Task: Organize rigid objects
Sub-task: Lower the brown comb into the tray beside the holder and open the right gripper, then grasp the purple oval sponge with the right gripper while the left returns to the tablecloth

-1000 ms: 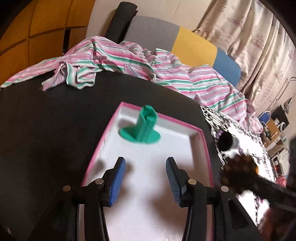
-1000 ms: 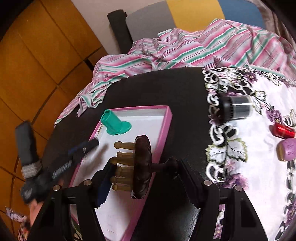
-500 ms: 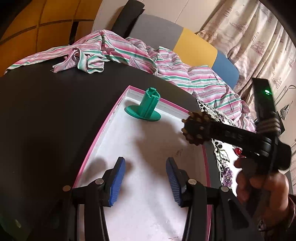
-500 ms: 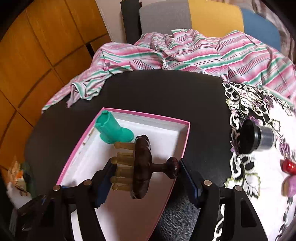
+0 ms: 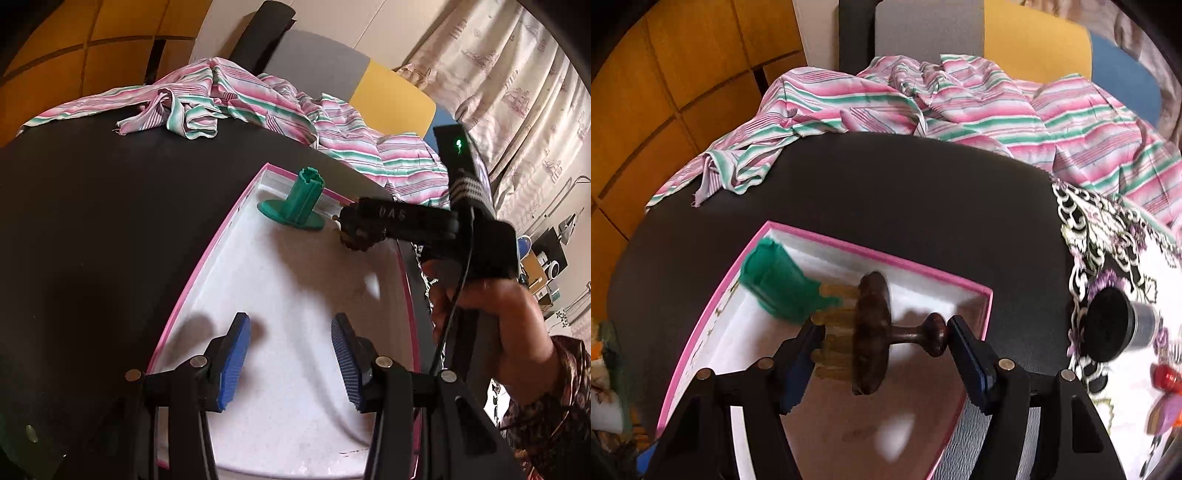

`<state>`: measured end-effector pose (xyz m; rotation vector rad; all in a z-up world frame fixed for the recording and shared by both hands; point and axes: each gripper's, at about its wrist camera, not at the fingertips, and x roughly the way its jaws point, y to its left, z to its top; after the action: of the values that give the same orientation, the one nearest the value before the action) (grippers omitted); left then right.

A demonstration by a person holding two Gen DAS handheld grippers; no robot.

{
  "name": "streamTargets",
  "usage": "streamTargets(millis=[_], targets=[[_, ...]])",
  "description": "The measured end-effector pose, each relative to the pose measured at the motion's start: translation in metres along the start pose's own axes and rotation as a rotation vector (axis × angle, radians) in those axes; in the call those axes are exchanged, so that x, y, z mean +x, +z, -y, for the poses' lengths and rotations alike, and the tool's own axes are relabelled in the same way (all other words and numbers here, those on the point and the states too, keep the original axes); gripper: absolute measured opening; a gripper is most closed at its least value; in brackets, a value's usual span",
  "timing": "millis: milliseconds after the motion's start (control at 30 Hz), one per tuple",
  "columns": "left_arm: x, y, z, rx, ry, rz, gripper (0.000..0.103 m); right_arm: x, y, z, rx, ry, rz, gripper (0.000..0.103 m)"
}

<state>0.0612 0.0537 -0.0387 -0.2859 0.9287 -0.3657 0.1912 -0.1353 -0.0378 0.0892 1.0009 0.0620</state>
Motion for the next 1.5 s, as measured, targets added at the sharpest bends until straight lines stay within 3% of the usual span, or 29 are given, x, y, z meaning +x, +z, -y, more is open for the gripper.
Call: streamTargets(millis=[167, 467, 700, 933, 1367, 1500], targets=[[-0.001, 0.000, 0.001, -0.002, -0.003, 0.003, 0.046, -0.021, 0.000, 0.014, 0.076, 0.049, 0.035, 0.070], [-0.001, -0.005, 0.011, -0.001, -0.023, -0.009, 0.046, -0.061, -0.037, 0.044, 0.184, 0.108, 0.065, 0.074], [-0.005, -0.011, 0.019, 0.002, -0.059, -0.024, 0.046, -0.082, -0.061, 0.058, 0.203, 0.103, 0.073, 0.074], [-0.008, -0.017, 0.040, 0.060, -0.071, -0.027, 0.046, -0.096, -0.084, 0.073, 0.233, 0.105, 0.059, 0.074], [-0.009, -0.041, 0.090, 0.185, -0.161, -0.059, 0.046, -0.113, -0.127, 0.109, 0.296, 0.074, 0.034, 0.074], [-0.009, -0.051, 0.113, 0.265, -0.185, -0.077, 0.046, -0.113, -0.142, 0.131, 0.331, 0.049, 0.005, 0.074]])
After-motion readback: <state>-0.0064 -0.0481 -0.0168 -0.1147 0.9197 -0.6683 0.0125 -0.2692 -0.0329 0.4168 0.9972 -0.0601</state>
